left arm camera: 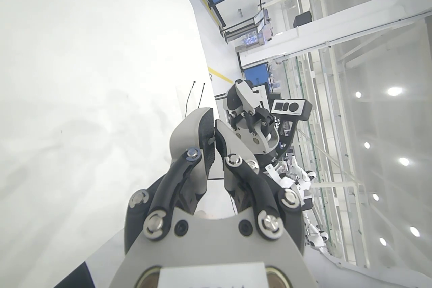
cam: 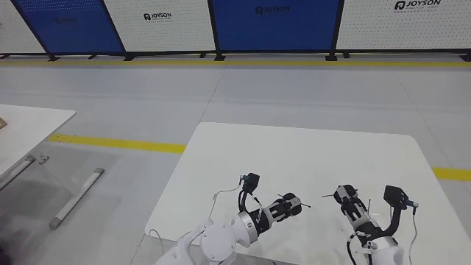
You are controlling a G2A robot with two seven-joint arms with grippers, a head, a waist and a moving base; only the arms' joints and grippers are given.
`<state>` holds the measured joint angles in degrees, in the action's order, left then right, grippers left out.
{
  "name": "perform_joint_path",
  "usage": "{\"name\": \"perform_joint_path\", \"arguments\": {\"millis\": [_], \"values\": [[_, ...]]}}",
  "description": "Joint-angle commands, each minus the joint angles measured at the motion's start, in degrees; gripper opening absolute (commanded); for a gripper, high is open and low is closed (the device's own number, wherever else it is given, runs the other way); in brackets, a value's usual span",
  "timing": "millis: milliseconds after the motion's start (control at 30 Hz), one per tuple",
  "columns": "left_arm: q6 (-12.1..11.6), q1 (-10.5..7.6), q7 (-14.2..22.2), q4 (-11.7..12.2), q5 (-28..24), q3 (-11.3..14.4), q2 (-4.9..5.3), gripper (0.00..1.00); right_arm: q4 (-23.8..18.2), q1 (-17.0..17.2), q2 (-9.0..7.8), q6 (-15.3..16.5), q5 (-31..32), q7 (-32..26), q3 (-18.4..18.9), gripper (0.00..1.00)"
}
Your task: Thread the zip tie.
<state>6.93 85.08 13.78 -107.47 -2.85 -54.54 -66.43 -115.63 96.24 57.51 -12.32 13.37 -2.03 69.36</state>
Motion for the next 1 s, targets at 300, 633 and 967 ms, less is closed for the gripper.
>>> {"name": "perform_joint_path", "arguments": {"millis": [300,633,967], "values": [[0.0,0.0,0.0,0.0,0.0,0.0,0.0,0.0,1.59,3.11,-0.09,8.51,-8.18,-6.14,5.73,0.0],[0.0,0.0,0.0,0.0,0.0,0.0,0.0,0.0,1.53,2.85,-0.05,7.78,-7.57,-7.28,6.16,0.0],[0.0,0.0,0.0,0.0,0.0,0.0,0.0,0.0,1.53,2.85,-0.05,7.78,-7.57,-7.28,6.16,0.0]]}}
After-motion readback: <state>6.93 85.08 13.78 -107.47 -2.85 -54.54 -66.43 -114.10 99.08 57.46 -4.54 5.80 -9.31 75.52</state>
